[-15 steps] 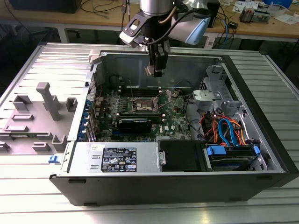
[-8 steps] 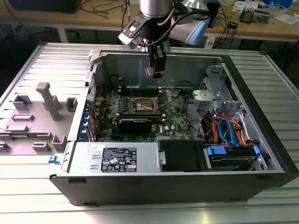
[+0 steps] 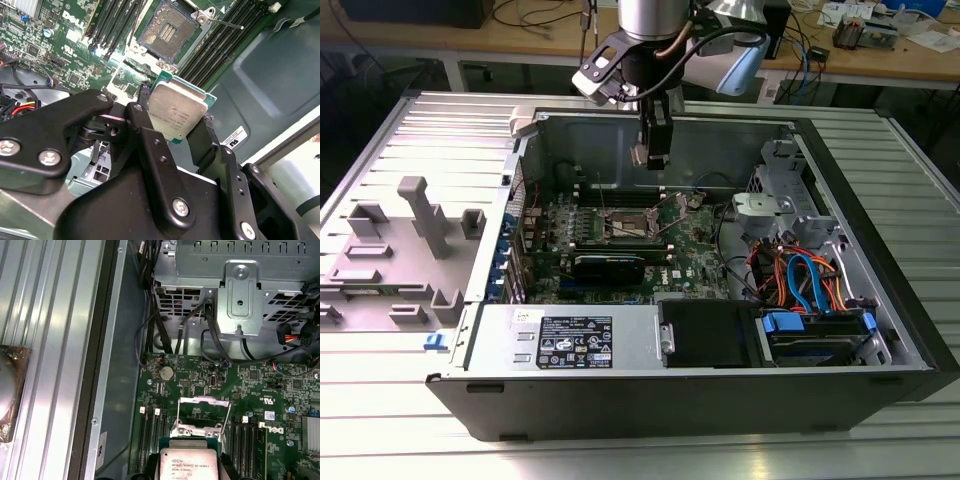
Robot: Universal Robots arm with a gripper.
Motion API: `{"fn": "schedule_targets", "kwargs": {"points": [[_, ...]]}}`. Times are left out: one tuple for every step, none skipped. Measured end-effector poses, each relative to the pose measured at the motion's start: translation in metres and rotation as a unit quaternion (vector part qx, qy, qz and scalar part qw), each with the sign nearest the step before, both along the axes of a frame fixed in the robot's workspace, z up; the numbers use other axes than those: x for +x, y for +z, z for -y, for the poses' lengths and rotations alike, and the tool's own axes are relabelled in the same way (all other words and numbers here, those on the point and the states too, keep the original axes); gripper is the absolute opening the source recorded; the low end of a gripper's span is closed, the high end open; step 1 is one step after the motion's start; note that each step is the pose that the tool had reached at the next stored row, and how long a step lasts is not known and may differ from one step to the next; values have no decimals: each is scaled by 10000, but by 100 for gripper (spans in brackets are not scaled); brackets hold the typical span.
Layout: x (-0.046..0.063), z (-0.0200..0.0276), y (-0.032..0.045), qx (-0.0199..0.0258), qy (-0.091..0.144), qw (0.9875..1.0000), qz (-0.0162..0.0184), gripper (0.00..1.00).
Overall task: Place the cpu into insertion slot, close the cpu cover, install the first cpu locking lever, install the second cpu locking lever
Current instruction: 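Place the cpu into insertion slot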
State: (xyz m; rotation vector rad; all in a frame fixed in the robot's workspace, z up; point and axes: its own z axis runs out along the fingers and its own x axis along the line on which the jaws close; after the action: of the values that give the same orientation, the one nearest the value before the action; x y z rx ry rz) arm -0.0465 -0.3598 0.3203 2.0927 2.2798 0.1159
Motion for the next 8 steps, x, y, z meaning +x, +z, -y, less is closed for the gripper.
{"fn": "schedule_targets", "kwargs": {"points": [[0,0,0,0,0,10000,0,55],[0,0,0,0,0,10000,0,55],[0,0,-1,0,-3,10000,0,55],[0,0,-1,0,-11,10000,0,55],[1,0,-1,1,-40,10000,1,55],[1,0,-3,1,-95,10000,1,55],[1,0,-4,1,-160,9999,1,55],[0,0,-5,1,-273,9996,0,55]]}}
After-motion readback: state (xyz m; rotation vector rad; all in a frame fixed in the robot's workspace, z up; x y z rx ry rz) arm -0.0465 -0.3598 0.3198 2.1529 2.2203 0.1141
